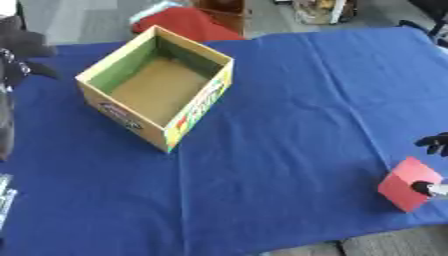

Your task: Pick up objects on the table and place them in the box.

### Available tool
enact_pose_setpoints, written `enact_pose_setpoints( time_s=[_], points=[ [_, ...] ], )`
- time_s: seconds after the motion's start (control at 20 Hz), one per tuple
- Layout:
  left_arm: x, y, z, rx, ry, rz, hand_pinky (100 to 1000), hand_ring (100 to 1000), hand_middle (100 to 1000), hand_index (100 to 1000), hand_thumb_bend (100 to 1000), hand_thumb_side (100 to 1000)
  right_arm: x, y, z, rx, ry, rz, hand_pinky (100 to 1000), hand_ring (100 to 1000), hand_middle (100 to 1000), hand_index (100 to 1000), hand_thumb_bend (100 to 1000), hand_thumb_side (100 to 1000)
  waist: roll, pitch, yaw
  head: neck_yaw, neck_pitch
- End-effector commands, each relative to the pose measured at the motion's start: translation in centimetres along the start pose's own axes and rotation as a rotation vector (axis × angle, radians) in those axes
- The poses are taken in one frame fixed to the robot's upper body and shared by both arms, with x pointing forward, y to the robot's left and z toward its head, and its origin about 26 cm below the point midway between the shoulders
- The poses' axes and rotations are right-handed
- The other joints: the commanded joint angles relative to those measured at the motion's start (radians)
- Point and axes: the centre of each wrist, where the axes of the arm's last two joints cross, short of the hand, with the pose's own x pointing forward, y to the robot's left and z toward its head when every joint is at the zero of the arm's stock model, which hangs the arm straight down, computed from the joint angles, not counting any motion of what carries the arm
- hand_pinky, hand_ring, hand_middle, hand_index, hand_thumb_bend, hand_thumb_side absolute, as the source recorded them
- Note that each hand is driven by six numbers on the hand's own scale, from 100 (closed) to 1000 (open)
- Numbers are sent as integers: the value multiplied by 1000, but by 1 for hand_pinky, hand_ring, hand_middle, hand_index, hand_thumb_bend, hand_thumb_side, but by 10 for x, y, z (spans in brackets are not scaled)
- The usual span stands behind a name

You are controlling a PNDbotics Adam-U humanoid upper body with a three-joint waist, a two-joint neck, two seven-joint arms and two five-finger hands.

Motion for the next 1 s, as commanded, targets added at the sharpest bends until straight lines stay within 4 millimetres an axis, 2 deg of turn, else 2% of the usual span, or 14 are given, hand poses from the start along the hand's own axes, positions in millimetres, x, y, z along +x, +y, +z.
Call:
enact_pose_setpoints(
  time_s=[0.05, 1.0],
  points=[
    [5, 1, -3, -3, -21, 0, 578, 707, 688, 879, 100, 907, -4, -7, 3, -11, 17, 30, 780, 763, 765, 948, 376, 735, -2, -9, 1, -3, -2],
    [5, -1, -4, -6, -18, 5, 575, 708, 685, 878, 100, 900, -6, 4, -8, 24, 7, -17, 770, 752, 752, 946, 481, 857, 1, -1, 7, -11, -2]
  ],
)
